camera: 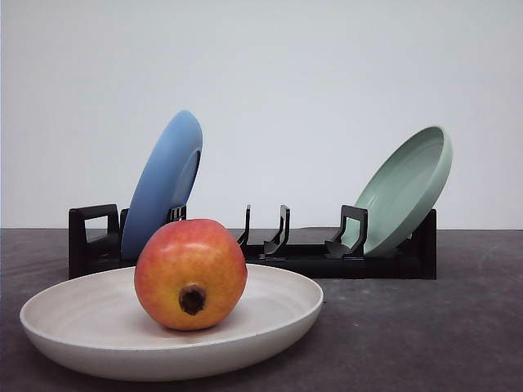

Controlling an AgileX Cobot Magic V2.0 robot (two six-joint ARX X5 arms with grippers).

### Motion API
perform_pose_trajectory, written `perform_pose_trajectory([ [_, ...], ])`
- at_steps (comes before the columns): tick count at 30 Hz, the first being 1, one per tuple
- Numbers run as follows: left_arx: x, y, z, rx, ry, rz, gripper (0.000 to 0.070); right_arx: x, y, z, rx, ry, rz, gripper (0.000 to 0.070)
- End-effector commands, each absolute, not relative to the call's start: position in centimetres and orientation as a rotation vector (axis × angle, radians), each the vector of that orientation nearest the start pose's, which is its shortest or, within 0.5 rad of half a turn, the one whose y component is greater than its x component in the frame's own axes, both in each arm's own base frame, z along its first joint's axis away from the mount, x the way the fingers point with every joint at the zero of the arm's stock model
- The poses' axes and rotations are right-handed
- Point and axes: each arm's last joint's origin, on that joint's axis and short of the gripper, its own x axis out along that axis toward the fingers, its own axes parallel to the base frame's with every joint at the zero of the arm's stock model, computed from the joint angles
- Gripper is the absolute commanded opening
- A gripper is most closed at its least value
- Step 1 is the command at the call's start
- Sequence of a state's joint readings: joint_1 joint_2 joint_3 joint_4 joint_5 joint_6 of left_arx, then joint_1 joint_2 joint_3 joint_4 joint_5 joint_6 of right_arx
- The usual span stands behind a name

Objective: Place pomegranate in white plate

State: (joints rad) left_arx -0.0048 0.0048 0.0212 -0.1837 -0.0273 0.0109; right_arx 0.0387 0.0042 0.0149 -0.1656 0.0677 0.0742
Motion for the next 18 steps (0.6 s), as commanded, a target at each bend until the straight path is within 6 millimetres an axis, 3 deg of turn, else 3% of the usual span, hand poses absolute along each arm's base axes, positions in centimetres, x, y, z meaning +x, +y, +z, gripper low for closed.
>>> perform_pose_trajectory([
  [1, 9.56, 0.02, 14.93, 0.014, 0.178, 0.021, 0.0000, 9.59, 0.19, 15.05, 0.027, 0.164, -0.027, 0.0039],
  [18, 9.56, 0.02, 14.93, 0.014, 0.178, 0.021, 0.0000, 9.59, 0.17, 15.04, 0.007, 0.165, -0.033, 0.0039],
])
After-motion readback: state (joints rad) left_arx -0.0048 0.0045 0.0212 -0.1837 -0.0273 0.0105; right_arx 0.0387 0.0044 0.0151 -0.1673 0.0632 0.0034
